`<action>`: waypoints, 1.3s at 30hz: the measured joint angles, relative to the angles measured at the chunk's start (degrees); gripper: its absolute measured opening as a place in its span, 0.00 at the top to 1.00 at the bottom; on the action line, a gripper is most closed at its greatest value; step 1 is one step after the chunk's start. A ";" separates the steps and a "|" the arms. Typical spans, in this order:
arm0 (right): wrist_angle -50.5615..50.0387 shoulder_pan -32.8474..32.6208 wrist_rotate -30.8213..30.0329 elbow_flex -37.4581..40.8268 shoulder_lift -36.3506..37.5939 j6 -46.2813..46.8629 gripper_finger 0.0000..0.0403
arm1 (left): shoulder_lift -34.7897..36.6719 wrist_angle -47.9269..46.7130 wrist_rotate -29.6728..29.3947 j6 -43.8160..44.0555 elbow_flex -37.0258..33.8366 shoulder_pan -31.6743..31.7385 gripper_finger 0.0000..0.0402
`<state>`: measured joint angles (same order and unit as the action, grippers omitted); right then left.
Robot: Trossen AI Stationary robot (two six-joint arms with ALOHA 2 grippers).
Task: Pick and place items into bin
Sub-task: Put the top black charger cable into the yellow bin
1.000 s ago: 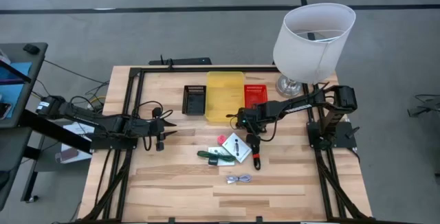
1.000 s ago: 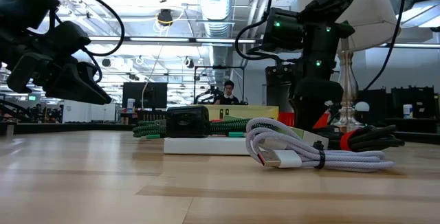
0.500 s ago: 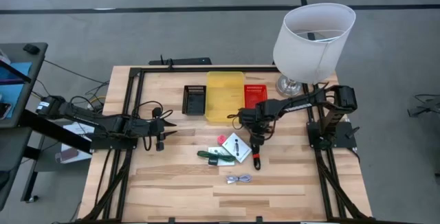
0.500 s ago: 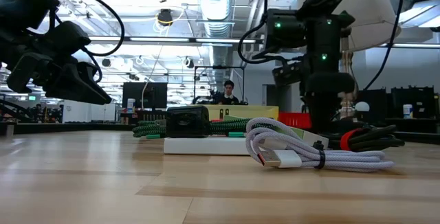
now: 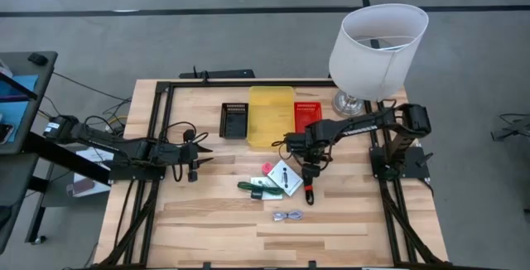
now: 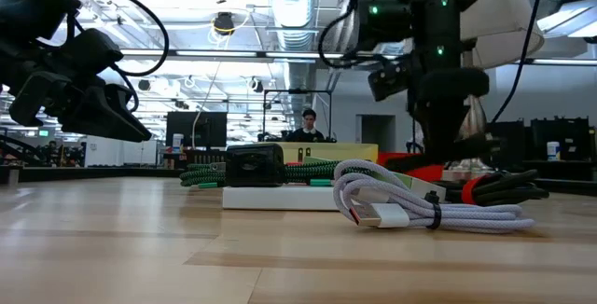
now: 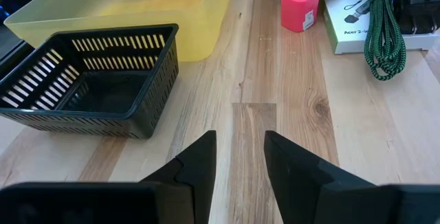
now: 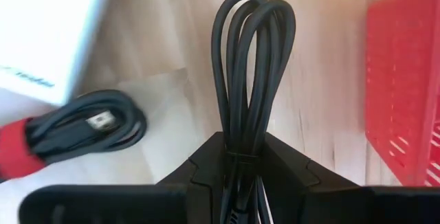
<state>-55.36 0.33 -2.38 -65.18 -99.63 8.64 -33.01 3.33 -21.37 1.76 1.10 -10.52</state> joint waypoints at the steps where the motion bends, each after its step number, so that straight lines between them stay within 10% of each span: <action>1: -0.96 -0.37 0.01 -0.91 0.00 0.00 0.82 | 0.00 0.00 0.00 0.00 0.00 0.00 0.71; 14: -1.36 -0.60 -0.69 -15.51 0.09 -6.76 0.82 | 0.01 0.00 0.00 -0.02 0.00 0.00 0.71; 39: 18.22 22.63 4.58 -22.21 -0.12 3.82 0.82 | 0.00 0.00 0.00 -0.02 0.00 0.02 0.71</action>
<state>-37.14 22.96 2.20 -87.39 -99.76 12.46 -33.01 3.33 -21.37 1.74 1.10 -10.51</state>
